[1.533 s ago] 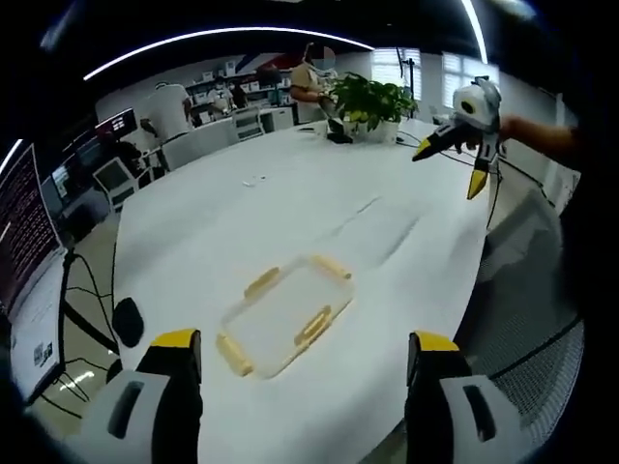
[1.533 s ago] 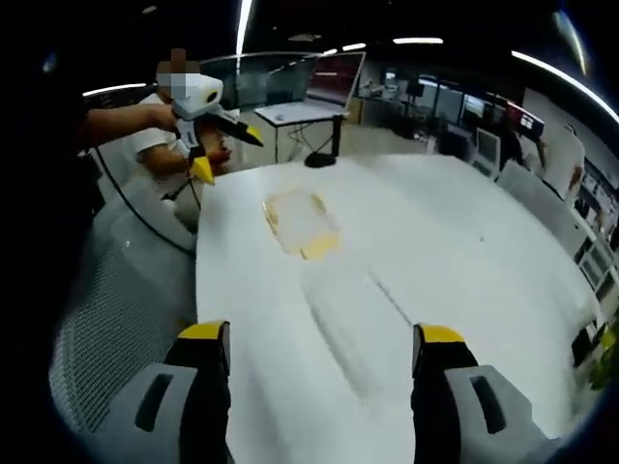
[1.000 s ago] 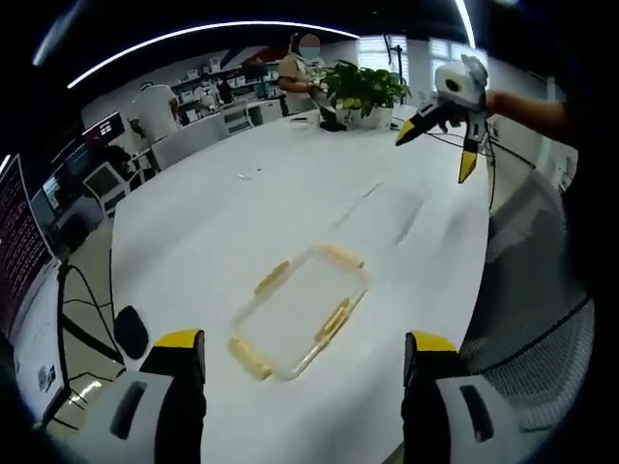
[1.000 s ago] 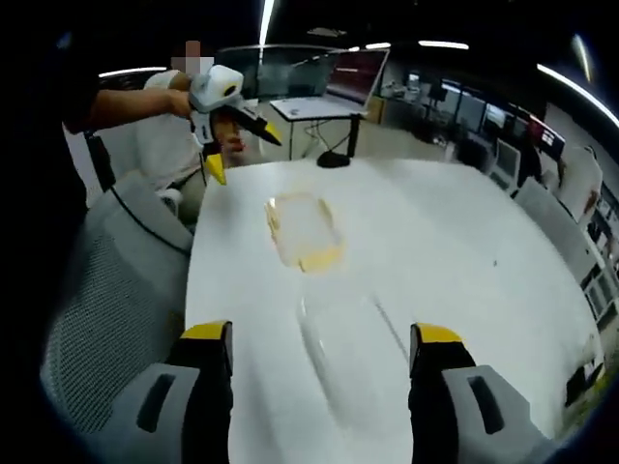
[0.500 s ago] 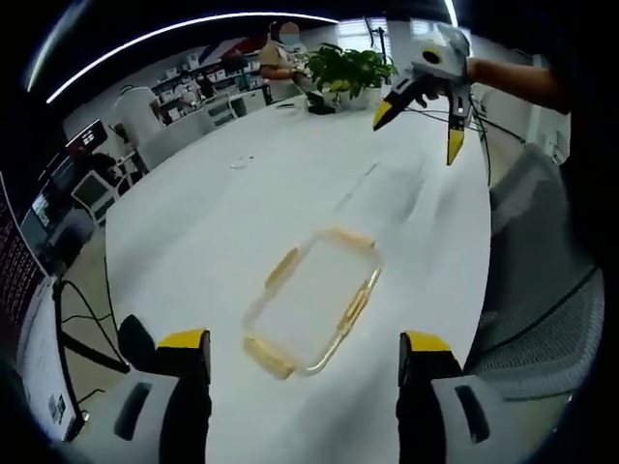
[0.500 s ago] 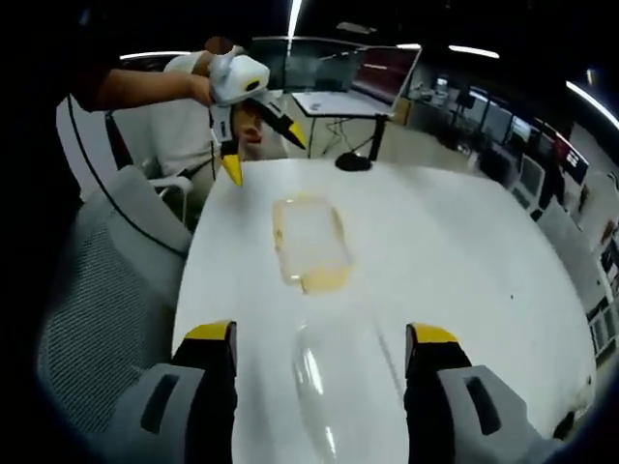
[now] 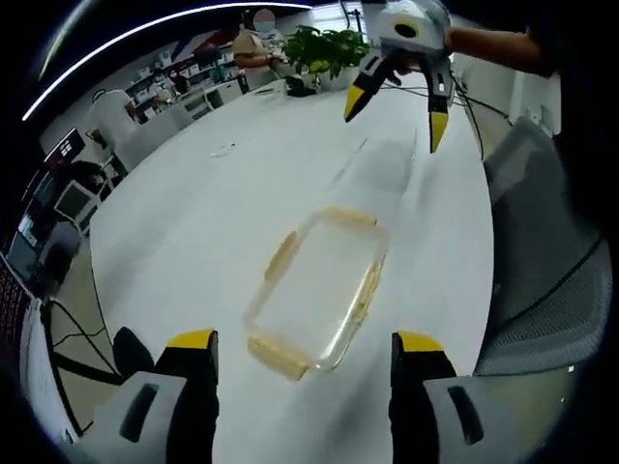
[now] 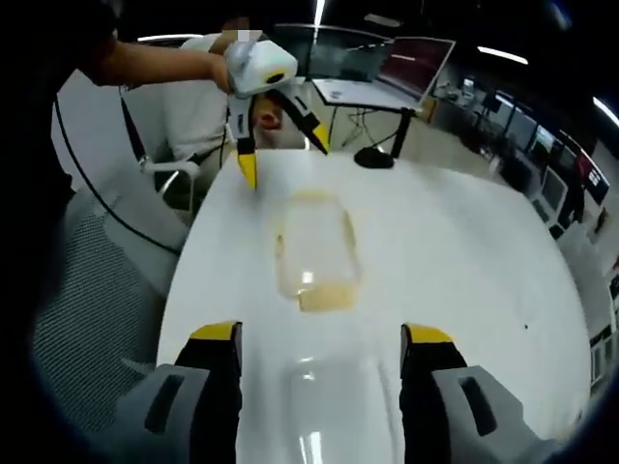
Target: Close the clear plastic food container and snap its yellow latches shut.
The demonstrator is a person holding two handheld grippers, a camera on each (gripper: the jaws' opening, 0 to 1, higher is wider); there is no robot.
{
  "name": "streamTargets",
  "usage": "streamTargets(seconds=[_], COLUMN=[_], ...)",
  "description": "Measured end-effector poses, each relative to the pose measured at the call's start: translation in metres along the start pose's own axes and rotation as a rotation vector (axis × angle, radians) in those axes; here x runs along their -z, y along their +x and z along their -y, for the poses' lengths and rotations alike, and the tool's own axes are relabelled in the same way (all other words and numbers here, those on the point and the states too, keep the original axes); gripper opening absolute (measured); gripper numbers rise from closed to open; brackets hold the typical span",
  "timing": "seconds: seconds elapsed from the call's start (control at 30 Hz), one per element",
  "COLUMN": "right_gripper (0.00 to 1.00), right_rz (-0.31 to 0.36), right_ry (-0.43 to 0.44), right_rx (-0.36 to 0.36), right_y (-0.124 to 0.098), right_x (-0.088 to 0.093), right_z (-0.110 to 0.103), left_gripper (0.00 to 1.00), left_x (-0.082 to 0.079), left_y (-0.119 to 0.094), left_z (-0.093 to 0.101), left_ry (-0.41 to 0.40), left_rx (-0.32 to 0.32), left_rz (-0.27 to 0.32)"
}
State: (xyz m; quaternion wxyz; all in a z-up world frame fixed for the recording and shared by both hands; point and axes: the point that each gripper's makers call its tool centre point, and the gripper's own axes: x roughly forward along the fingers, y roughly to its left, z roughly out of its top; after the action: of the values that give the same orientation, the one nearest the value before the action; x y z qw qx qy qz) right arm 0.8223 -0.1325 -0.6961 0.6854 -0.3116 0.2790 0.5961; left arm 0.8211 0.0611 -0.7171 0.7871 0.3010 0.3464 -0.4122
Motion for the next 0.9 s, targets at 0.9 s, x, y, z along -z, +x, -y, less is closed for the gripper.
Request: streamTargets(seconds=[0.9], right_gripper=[0.49], right_rz=[-0.064], right_ry=[-0.001], right_rx=[-0.03], right_y=[0.055], right_x=[0.009], right_z=[0.014], left_gripper=[0.47], left_x=[0.045], left_y=[0.036], left_z=[-0.021], left_ry=[0.262], left_rx=[0.169], left_rz=[-0.164])
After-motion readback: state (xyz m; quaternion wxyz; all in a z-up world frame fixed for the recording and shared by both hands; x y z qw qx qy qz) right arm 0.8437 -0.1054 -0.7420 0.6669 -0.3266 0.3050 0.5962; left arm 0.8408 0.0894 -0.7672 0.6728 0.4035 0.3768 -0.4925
